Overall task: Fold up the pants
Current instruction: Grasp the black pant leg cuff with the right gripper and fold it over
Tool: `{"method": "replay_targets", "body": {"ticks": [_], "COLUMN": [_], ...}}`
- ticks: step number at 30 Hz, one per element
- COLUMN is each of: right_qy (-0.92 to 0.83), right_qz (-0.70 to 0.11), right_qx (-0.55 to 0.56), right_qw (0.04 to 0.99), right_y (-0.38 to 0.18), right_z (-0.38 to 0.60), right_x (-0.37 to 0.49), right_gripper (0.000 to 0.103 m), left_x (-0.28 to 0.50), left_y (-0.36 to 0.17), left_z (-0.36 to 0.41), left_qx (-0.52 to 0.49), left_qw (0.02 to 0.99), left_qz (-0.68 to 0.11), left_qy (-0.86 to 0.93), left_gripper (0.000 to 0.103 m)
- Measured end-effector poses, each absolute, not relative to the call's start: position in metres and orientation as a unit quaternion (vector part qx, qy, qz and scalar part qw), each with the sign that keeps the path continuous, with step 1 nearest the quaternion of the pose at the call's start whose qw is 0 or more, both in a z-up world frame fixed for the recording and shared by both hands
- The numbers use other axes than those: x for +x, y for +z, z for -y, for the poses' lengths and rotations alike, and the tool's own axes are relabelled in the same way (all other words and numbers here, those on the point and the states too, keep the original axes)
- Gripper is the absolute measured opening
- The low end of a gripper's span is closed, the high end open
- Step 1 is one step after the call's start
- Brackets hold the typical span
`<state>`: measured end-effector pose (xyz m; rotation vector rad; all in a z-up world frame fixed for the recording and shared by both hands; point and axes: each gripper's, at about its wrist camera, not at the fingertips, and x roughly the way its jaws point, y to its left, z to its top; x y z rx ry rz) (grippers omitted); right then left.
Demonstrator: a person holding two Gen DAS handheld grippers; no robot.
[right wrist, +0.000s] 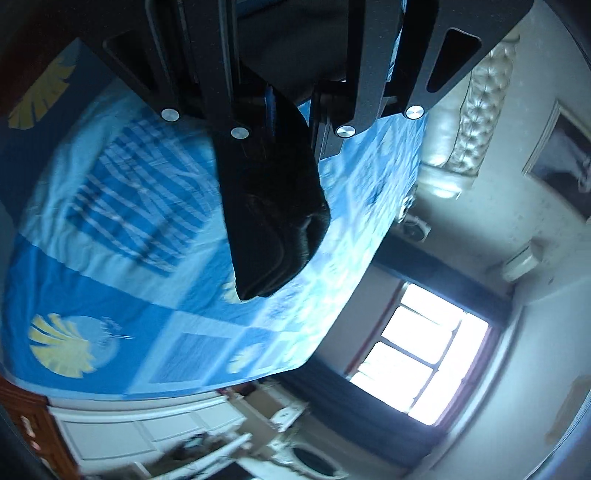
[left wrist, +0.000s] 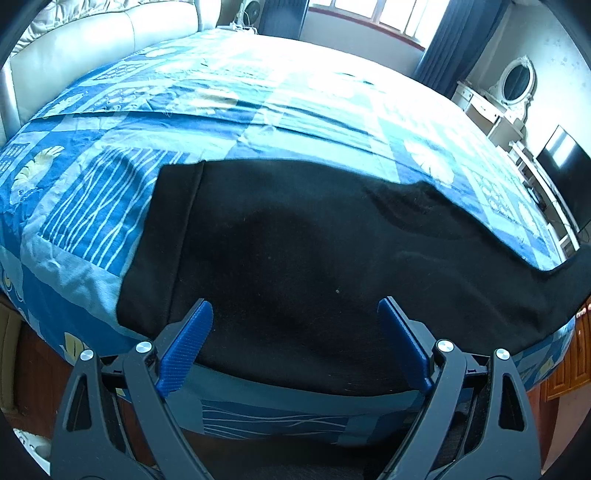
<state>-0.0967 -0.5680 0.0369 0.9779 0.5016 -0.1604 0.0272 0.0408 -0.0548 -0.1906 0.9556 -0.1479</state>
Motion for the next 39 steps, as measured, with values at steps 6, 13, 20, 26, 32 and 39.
{"method": "replay_targets", "body": {"ticks": [6, 13, 20, 26, 32, 39], "right_qy": [-0.018, 0.033, 0.067, 0.085, 0.094, 0.102], "right_qz": [-0.263, -0.310, -0.372, -0.420, -0.459, -0.491], "right_qx": [0.412, 0.346, 0.312, 0.275, 0.207, 0.131], "right_qw": [0.872, 0.885, 0.872, 0.861, 0.859, 0.855], "right_y": [0.058, 0.045, 0.000, -0.026, -0.046, -0.063], "right_z": [0.501, 0.420, 0.349, 0.300, 0.264, 0.236], "right_x": [-0.076, -0.051, -0.018, -0.009, -0.010, -0.015], "right_gripper": [0.014, 0.014, 0.014, 0.014, 0.014, 0.020], "left_x": [0.020, 0.014, 0.012, 0.012, 0.013, 0.015], "left_y": [-0.044, -0.037, -0.037, -0.036, -0.039, -0.042], "left_z": [-0.042, -0.046, -0.039, -0.034, -0.032, -0.030], "left_qx": [-0.098, -0.105, -0.100, -0.086, -0.084, -0.083], "left_qw": [0.885, 0.888, 0.888, 0.891, 0.889, 0.886], "left_qz": [-0.449, -0.440, -0.441, -0.436, -0.440, -0.445], "left_qy": [-0.077, -0.080, -0.085, -0.089, -0.094, -0.097], "left_gripper": [0.091, 0.091, 0.091, 0.091, 0.091, 0.091]}}
